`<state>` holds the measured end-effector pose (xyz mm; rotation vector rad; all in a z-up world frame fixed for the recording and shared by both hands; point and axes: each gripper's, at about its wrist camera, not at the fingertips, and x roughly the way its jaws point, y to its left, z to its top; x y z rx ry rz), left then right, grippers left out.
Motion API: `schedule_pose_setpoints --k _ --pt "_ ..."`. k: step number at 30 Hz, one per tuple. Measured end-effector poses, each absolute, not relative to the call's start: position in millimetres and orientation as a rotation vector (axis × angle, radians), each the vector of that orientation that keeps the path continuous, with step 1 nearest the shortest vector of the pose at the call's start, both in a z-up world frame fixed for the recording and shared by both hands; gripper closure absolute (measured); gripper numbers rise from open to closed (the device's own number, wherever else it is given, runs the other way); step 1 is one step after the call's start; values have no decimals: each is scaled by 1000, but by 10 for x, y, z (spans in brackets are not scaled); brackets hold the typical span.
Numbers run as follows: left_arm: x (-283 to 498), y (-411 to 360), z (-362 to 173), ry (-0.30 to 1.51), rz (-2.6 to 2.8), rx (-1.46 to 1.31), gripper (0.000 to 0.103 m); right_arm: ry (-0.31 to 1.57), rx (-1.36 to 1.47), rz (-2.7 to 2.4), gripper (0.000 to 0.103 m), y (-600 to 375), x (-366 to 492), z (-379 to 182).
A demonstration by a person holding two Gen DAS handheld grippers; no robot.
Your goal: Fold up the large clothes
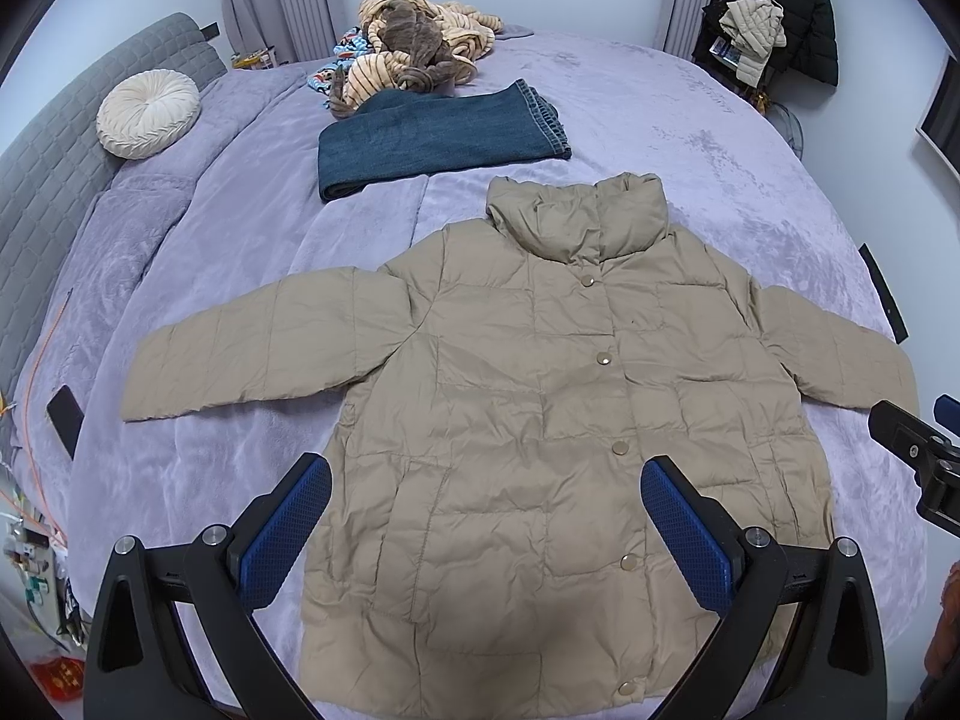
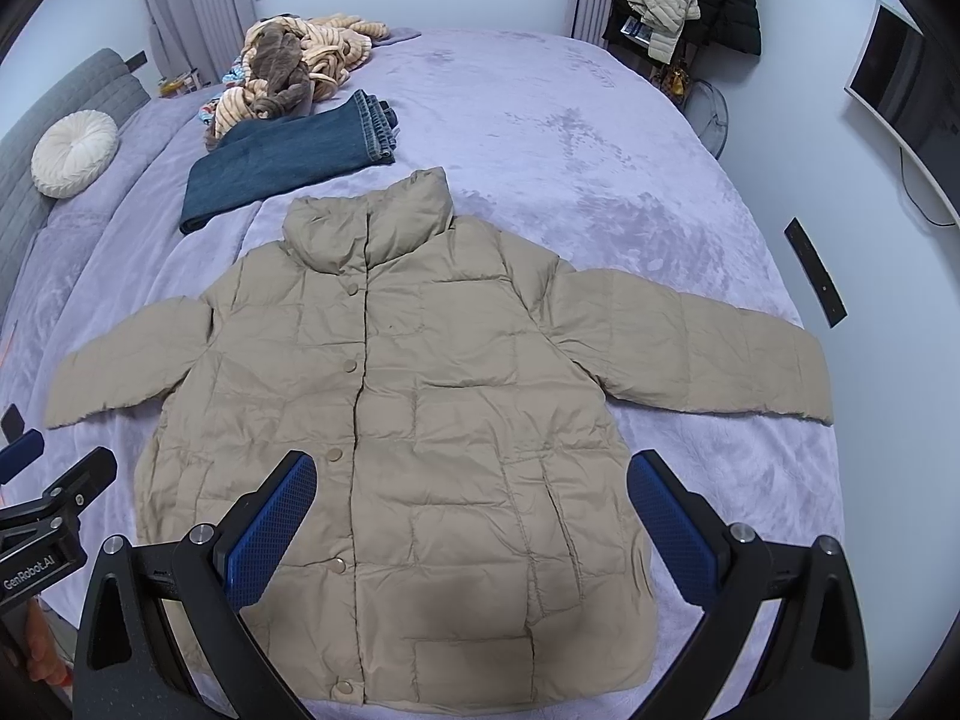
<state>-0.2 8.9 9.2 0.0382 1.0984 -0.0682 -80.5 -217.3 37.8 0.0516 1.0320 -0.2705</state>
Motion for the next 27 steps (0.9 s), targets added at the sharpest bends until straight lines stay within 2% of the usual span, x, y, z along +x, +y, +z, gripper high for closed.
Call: schedule_pose_setpoints --k 27 --pt "-2 90 92 1099 -69 40 0 1034 51 -270 0 -2142 -797 386"
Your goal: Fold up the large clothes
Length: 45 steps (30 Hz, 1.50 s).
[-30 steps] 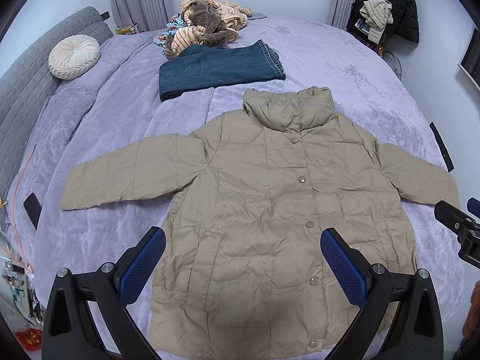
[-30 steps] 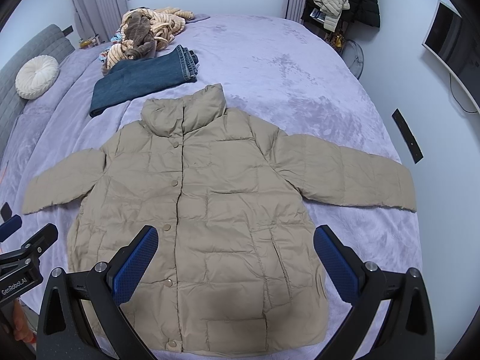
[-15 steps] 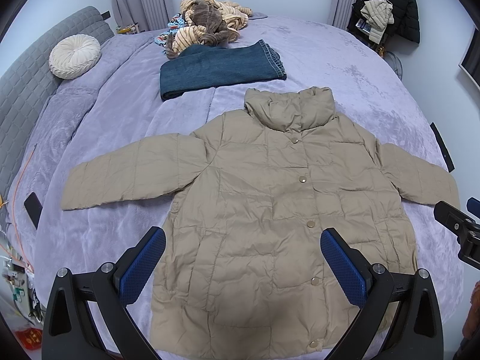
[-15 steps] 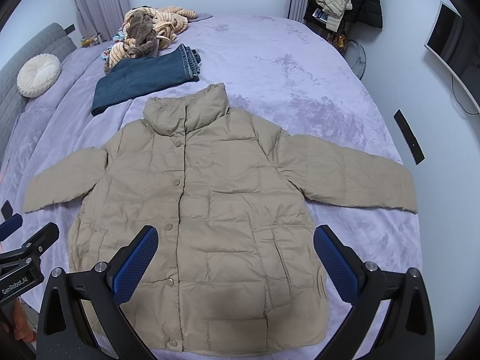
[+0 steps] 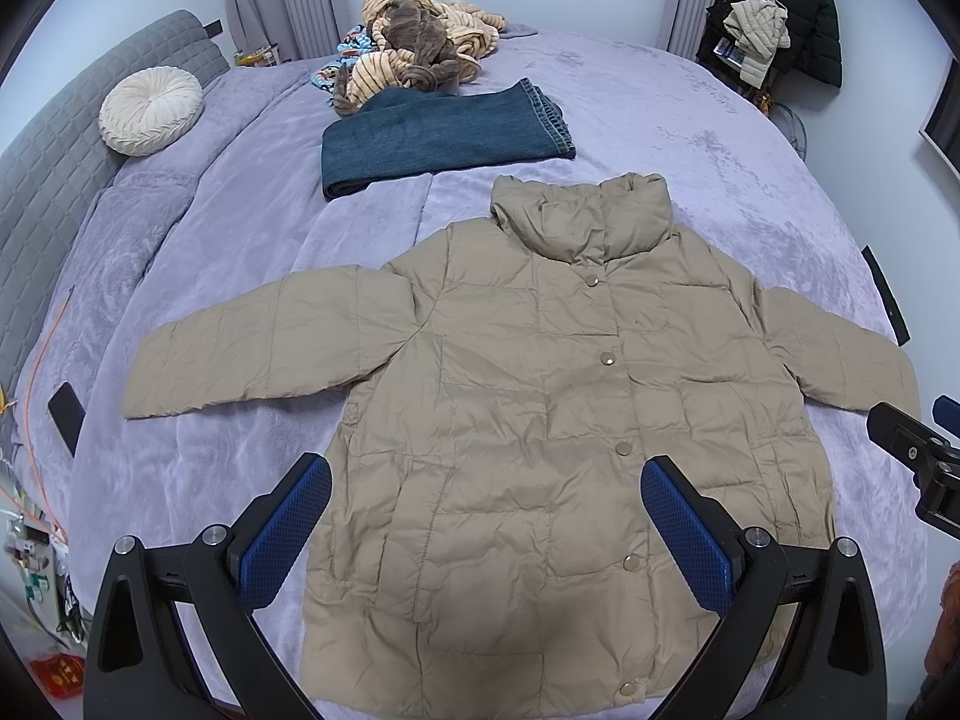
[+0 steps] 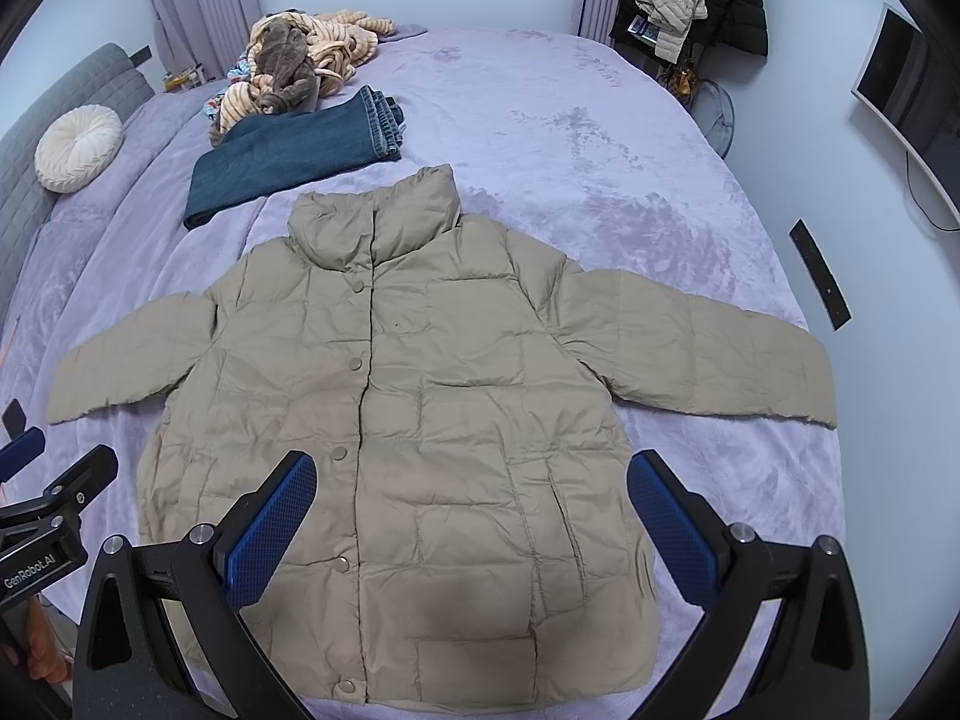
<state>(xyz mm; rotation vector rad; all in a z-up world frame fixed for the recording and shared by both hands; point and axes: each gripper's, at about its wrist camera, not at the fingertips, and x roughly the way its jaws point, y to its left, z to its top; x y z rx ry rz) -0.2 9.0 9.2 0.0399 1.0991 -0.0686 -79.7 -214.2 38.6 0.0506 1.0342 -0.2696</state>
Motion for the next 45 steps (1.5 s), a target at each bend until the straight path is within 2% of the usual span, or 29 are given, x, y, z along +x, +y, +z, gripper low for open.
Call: schedule_pose_setpoints --k 45 --pt "14 151 23 1121 -73 28 0 1053 51 -273 0 -2089 -772 317"
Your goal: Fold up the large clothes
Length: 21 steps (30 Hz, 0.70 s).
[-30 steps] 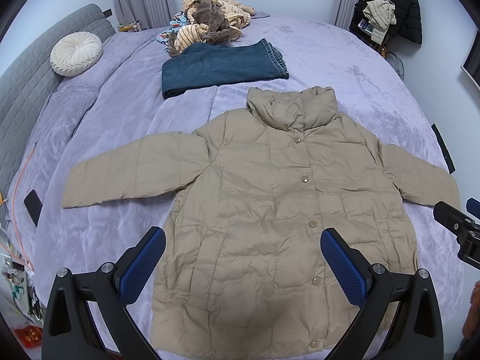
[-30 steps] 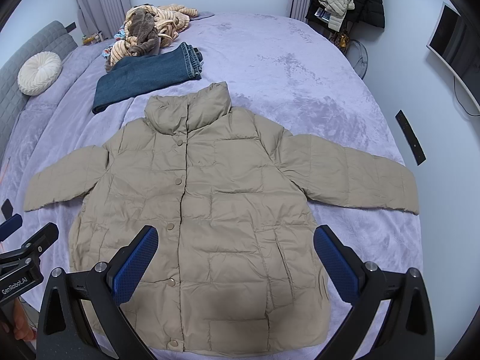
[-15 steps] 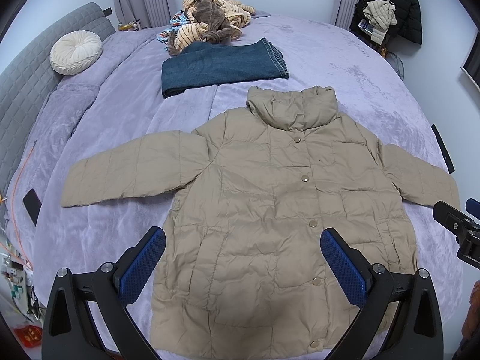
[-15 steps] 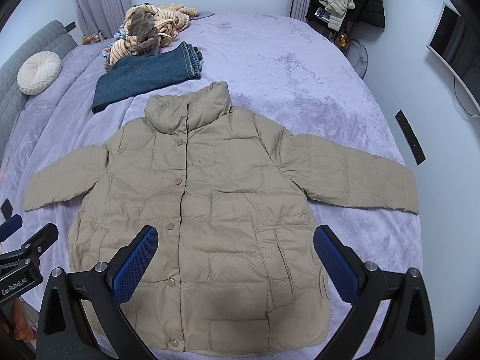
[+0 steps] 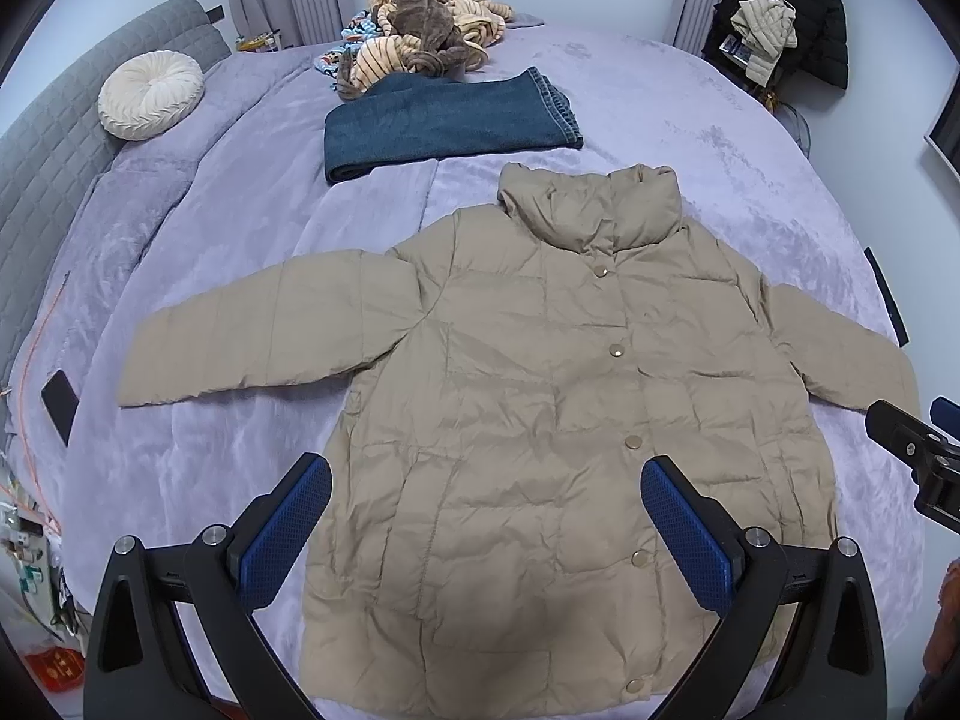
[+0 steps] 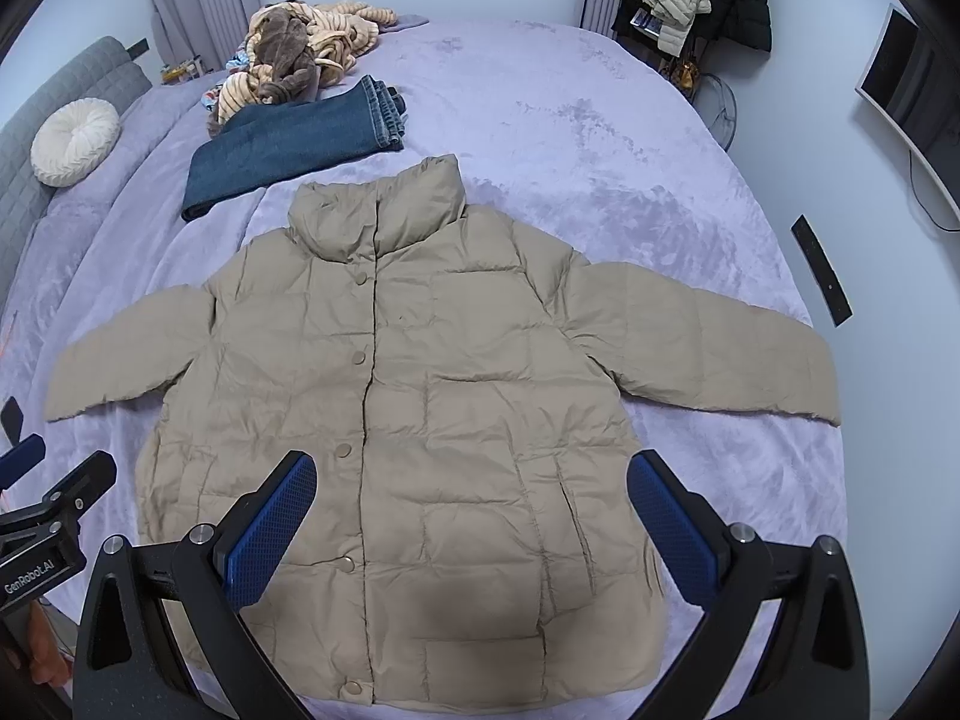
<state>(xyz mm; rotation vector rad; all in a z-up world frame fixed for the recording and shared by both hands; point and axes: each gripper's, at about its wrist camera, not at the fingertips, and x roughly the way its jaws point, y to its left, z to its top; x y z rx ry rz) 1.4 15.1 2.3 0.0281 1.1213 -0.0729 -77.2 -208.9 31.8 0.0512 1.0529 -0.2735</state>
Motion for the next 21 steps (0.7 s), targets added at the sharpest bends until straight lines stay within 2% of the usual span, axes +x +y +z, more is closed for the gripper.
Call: schedule_pose_setpoints --k 9,21 --pt "102 357 -165 1159 -69 -28 0 1077 85 -239 0 -1992 -648 159" --pt "376 1333 -773 1191 -20 -238 0 1040 175 -121 0 -1561 -282 -210"
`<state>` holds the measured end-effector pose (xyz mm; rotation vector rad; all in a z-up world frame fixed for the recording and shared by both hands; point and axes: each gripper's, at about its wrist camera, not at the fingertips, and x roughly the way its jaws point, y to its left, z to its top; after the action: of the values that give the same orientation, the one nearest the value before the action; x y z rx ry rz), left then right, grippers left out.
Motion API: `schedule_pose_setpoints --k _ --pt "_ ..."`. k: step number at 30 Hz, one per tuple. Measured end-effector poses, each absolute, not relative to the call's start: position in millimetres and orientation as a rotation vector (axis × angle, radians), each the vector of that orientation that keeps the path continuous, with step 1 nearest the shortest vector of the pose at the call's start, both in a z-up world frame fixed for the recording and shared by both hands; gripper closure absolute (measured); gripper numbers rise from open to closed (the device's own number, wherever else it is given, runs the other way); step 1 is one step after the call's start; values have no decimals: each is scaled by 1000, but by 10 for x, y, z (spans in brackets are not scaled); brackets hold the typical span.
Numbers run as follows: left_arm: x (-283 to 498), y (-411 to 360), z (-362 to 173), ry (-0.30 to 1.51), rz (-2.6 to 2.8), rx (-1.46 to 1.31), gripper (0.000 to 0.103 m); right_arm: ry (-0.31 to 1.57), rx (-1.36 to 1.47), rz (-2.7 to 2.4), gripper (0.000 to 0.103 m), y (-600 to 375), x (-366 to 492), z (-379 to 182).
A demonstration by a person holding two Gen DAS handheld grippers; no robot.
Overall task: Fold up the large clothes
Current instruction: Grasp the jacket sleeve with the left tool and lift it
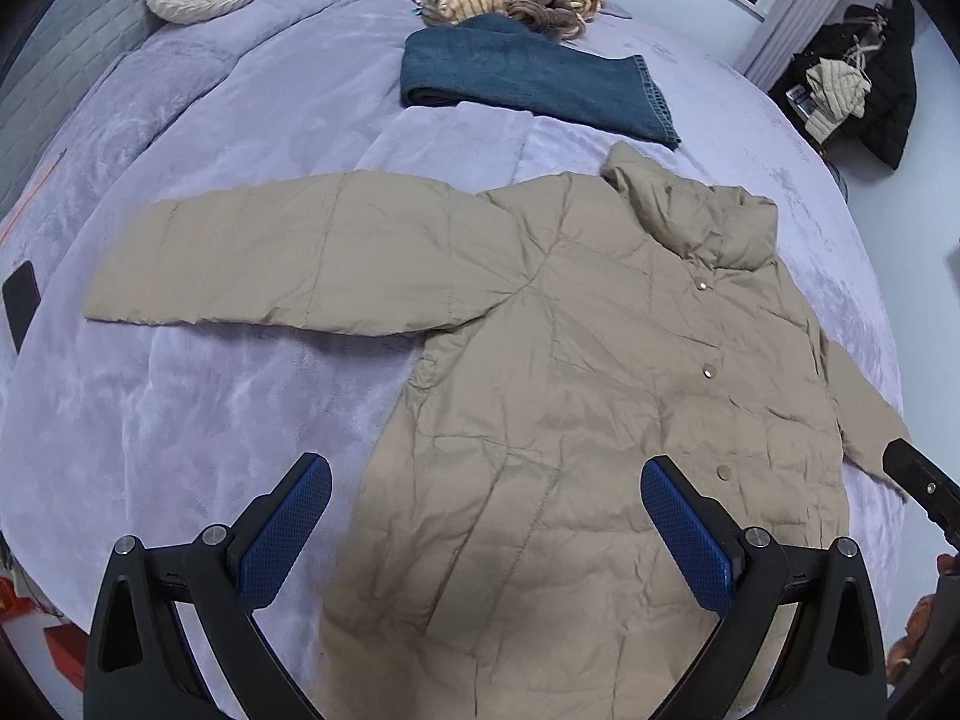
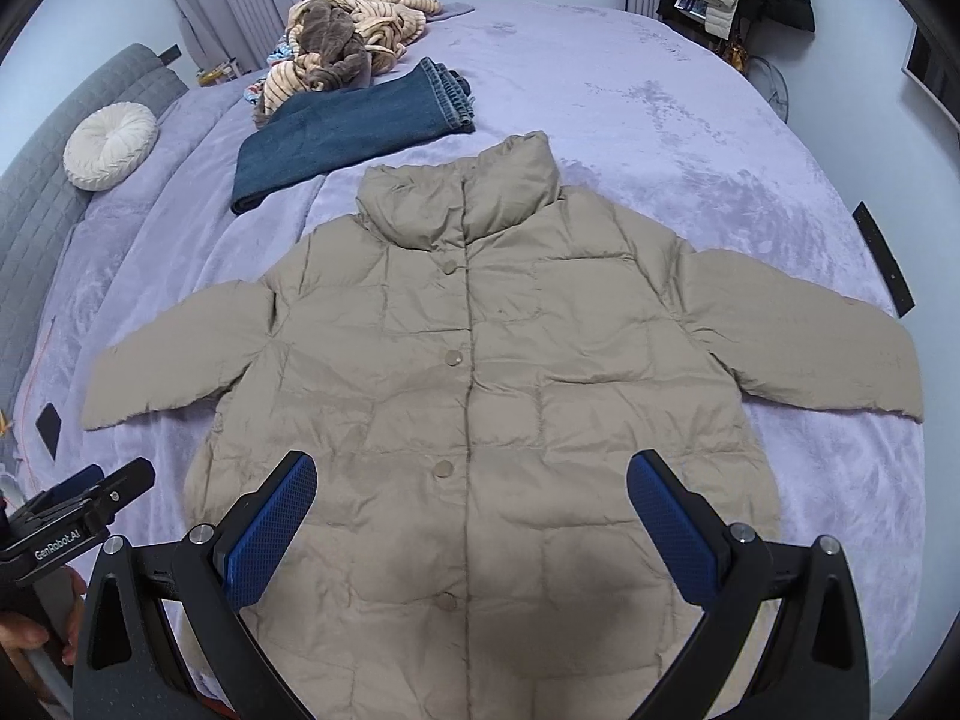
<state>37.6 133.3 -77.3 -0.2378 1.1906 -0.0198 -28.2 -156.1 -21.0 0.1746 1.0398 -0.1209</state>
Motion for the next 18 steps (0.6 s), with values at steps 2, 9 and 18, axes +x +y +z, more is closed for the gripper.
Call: schedule_pose_setpoints --k 2,9,18 --pt "459 1551 -923 1181 -17 -305 0 1038 193 -92 0 -1467 -183 -302" --pt "736 2561 -1619 1097 132 -560 0 1201 147 -10 0 -1010 242 -886" --pt "1225 3593 -2195 973 238 -800 0 1260 189 71 0 -664 589 -1474"
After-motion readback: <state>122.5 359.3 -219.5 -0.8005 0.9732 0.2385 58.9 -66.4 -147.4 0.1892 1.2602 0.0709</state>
